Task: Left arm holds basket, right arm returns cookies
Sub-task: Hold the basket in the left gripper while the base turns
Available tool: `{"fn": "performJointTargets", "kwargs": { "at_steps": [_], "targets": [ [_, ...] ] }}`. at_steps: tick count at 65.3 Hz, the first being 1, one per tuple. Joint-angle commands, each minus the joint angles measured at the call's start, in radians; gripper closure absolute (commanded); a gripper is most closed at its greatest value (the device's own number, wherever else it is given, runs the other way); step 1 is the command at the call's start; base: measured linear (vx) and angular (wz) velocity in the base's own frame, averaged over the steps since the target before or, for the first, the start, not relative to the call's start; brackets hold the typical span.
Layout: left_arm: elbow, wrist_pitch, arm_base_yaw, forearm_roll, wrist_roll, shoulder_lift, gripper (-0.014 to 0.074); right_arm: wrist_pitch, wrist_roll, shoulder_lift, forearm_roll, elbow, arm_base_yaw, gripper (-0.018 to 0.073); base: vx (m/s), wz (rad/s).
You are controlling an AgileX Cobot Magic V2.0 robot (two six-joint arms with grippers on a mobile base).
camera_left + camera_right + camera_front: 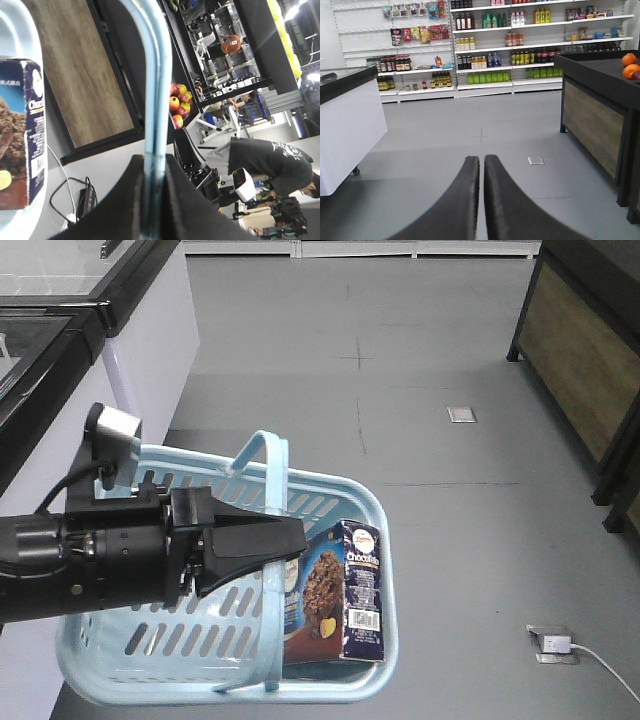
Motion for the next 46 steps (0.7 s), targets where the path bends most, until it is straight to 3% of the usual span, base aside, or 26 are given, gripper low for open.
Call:
{"fn": "performJointTargets", "kwargs": {
  "at_steps": [1,46],
  "targets": [
    [-0.042,0.038,-0.013,-0.114,0.009,-0.006,0.0601,-0.069,-0.005,-0.012,-0.01,0.018,0.0,0.057,0.0,0.0],
    [-0.041,0.021,-0.011,-0.11,0.01,0.001,0.0599,-0.069,-0.005,-0.012,-0.01,0.018,0.0,0.057,0.0,0.0]
  ]
}}
